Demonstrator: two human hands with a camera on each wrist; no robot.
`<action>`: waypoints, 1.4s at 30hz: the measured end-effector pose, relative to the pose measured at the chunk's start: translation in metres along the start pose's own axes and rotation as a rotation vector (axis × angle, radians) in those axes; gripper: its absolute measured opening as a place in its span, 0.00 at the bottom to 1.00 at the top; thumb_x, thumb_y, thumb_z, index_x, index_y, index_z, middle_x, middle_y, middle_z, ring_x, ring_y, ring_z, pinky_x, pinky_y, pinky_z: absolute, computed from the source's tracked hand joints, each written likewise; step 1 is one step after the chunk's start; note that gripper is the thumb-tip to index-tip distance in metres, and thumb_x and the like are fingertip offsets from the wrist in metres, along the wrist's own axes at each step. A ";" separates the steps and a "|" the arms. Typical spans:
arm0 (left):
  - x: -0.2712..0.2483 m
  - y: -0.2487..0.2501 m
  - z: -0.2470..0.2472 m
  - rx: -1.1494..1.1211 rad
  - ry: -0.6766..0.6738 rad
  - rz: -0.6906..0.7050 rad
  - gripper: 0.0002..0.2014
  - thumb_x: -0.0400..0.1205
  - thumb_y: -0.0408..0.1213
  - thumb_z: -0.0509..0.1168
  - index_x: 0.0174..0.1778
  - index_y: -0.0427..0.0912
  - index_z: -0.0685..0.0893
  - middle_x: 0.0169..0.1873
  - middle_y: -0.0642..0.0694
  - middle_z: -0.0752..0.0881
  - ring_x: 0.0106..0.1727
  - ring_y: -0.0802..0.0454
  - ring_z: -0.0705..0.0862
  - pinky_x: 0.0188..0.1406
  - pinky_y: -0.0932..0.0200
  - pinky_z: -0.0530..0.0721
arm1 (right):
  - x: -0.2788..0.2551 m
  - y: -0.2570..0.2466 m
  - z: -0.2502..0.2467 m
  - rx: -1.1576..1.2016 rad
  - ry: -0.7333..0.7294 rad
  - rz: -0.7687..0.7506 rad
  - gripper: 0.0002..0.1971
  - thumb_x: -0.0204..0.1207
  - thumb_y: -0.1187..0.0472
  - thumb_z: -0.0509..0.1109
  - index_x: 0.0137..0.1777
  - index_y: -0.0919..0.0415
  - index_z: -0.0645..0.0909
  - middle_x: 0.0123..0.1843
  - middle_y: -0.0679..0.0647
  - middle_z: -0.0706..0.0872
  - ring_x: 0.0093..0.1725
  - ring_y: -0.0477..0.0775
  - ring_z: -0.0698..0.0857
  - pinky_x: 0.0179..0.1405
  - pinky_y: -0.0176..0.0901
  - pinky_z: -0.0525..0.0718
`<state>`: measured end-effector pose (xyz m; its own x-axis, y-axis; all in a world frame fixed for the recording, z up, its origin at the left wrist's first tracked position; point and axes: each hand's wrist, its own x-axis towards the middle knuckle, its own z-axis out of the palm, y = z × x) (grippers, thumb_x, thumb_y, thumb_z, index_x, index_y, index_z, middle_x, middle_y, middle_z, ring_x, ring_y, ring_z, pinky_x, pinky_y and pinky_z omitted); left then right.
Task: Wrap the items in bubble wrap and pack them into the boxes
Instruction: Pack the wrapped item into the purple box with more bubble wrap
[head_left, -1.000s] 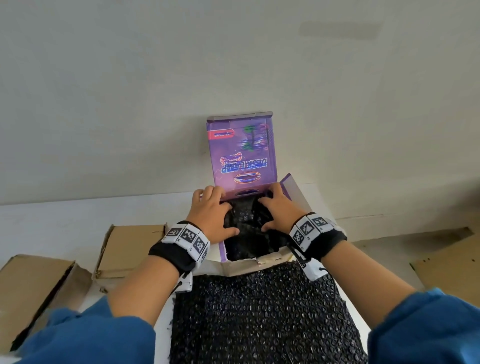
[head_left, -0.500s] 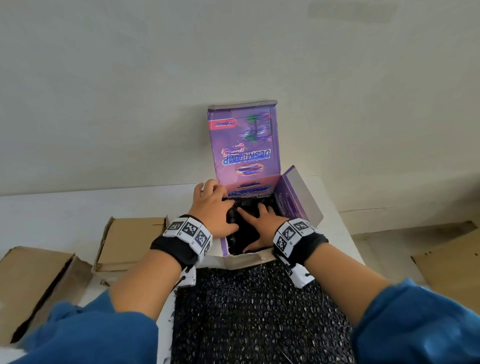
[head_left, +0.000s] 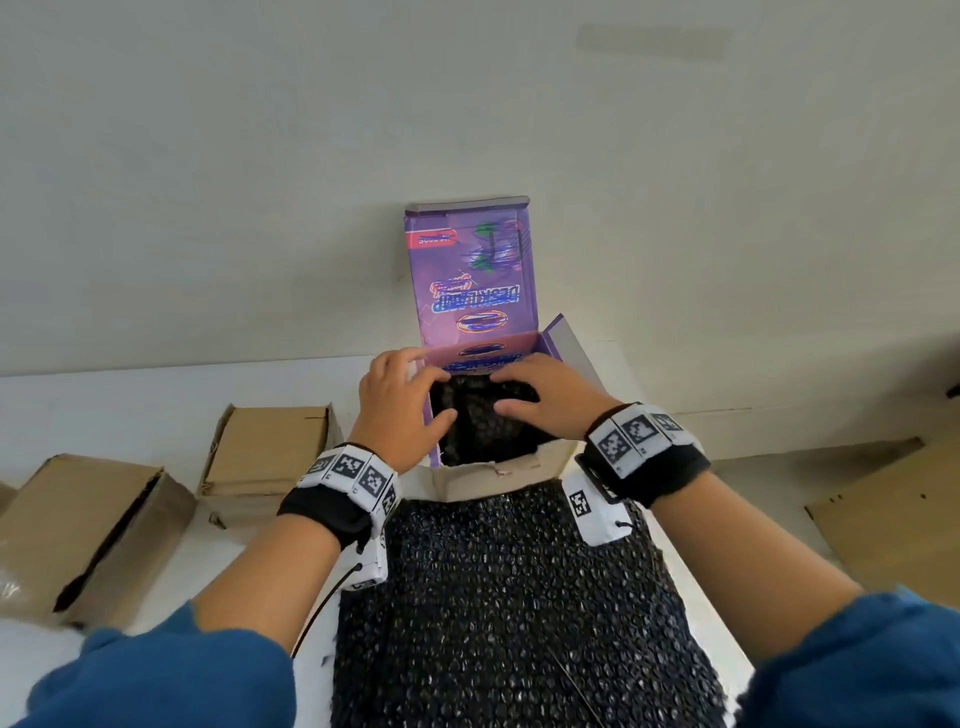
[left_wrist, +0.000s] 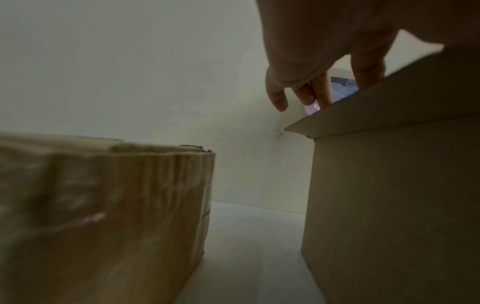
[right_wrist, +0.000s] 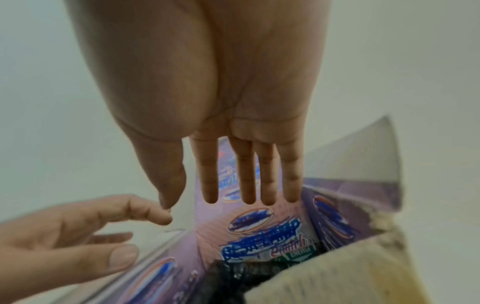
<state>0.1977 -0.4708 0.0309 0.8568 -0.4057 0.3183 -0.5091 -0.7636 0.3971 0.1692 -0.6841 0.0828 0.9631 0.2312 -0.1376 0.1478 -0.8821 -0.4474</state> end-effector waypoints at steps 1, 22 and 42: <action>-0.010 0.003 -0.003 -0.025 0.045 -0.013 0.21 0.73 0.51 0.67 0.59 0.47 0.83 0.65 0.42 0.75 0.68 0.40 0.68 0.65 0.45 0.69 | -0.013 -0.001 -0.002 0.004 0.021 -0.012 0.21 0.78 0.52 0.69 0.70 0.55 0.78 0.66 0.57 0.79 0.69 0.53 0.74 0.67 0.36 0.66; -0.205 0.024 0.027 -0.028 -0.480 -0.707 0.30 0.74 0.55 0.71 0.67 0.44 0.74 0.61 0.42 0.80 0.59 0.45 0.82 0.60 0.51 0.80 | -0.214 0.039 0.132 -0.101 -0.394 0.342 0.37 0.73 0.37 0.69 0.79 0.48 0.62 0.74 0.60 0.63 0.75 0.64 0.64 0.74 0.57 0.70; -0.236 0.019 0.039 -0.071 -0.268 -0.592 0.08 0.77 0.46 0.70 0.44 0.50 0.79 0.39 0.53 0.84 0.44 0.50 0.84 0.42 0.56 0.81 | -0.214 0.026 0.180 -0.272 -0.104 0.467 0.39 0.71 0.37 0.71 0.78 0.47 0.61 0.71 0.57 0.65 0.70 0.60 0.67 0.65 0.52 0.78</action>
<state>-0.0115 -0.4093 -0.0700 0.9801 -0.0444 -0.1934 0.0591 -0.8651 0.4981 -0.0734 -0.6829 -0.0582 0.9151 -0.1827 -0.3596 -0.2237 -0.9717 -0.0755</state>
